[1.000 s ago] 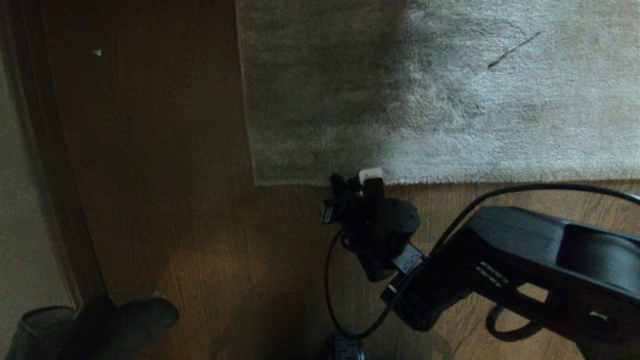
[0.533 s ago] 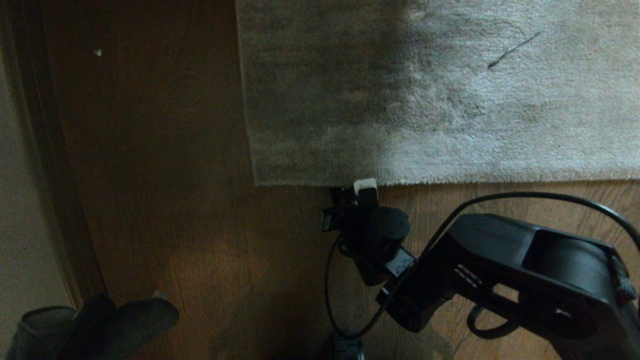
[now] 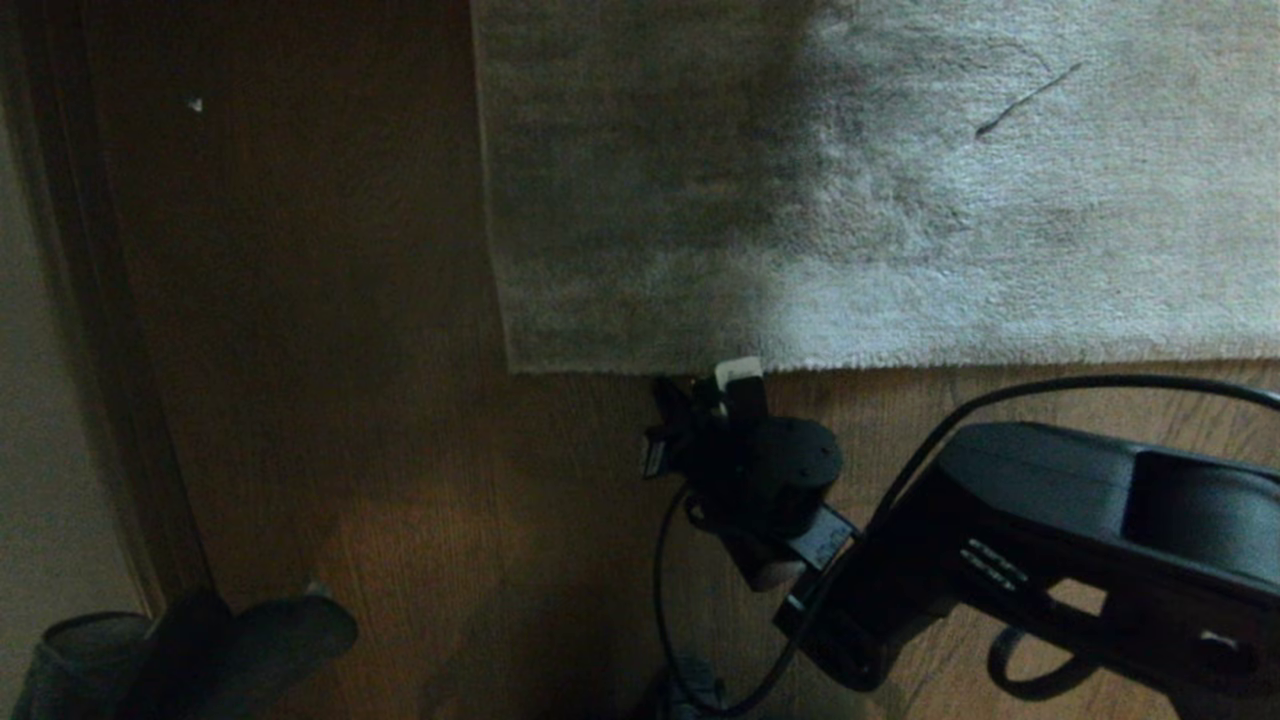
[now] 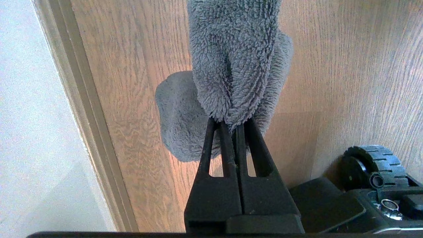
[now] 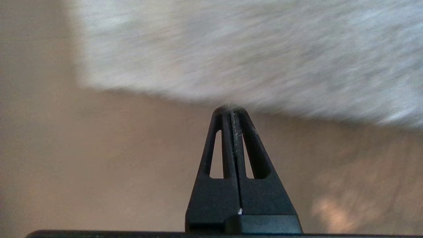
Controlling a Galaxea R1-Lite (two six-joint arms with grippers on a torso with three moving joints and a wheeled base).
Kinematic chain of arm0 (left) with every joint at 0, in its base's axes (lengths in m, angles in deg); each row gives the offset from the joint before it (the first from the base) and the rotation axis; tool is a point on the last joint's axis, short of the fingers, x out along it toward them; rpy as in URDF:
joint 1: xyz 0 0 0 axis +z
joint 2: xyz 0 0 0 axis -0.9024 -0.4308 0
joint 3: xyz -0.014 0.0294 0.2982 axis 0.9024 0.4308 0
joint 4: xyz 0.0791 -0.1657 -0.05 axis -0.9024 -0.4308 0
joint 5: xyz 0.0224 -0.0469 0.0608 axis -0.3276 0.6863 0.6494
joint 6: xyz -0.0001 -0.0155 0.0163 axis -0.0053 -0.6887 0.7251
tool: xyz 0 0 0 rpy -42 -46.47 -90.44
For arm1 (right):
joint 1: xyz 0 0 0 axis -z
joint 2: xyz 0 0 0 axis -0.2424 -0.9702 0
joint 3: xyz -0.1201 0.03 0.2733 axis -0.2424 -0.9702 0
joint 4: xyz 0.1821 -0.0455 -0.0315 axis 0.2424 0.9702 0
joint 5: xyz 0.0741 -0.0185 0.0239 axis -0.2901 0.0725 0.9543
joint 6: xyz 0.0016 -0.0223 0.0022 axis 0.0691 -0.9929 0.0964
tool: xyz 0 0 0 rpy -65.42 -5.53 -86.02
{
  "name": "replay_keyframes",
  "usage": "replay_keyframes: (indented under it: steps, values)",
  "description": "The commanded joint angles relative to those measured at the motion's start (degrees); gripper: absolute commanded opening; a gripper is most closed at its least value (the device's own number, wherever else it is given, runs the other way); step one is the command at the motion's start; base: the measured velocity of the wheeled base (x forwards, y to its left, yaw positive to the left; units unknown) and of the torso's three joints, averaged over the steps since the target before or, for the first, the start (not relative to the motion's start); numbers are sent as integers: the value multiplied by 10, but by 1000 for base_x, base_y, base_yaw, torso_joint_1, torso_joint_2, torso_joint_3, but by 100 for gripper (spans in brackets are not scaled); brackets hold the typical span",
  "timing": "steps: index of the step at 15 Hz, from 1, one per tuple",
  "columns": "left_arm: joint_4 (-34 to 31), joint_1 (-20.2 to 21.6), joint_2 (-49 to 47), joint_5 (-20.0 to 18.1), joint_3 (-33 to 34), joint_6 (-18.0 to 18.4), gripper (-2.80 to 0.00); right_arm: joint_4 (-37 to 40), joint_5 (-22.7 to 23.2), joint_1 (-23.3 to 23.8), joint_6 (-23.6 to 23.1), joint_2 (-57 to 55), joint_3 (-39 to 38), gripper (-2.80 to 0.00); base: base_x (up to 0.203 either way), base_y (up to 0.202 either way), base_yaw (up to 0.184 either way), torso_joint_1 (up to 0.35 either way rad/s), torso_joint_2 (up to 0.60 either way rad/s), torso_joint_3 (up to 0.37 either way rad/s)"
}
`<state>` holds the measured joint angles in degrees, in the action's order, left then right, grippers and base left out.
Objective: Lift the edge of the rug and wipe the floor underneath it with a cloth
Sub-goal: Lay down the carpet
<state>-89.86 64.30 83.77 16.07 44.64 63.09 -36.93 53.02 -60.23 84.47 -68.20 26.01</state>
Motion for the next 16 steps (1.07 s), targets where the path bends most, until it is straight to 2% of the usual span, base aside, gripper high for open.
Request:
replay_keyframes:
  steps: [1, 3, 6, 7, 9, 12, 16]
  values:
    - [0, 0, 0, 0, 0, 0, -280, -27, 37, -18, 25, 36, -44, -280, 0, 0, 0, 0, 0, 0]
    - [0, 0, 0, 0, 0, 0, -280, -26, 87, -35, 82, 54, -73, -280, 0, 0, 0, 0, 0, 0]
    - [0, 0, 0, 0, 0, 0, -280, -25, 105, -31, 105, 45, -31, -280, 0, 0, 0, 0, 0, 0]
    - [0, 0, 0, 0, 0, 0, -280, -23, 104, -17, 98, 41, -22, -280, 0, 0, 0, 0, 0, 0]
    - [0, 0, 0, 0, 0, 0, -280, -21, 106, 15, 49, 31, -18, -280, 0, 0, 0, 0, 0, 0]
    - [0, 0, 0, 0, 0, 0, -280, -26, 103, 40, 26, 4, -10, -280, 0, 0, 0, 0, 0, 0]
    - [0, 0, 0, 0, 0, 0, -280, -27, 102, 77, -5, -26, 46, -280, 0, 0, 0, 0, 0, 0]
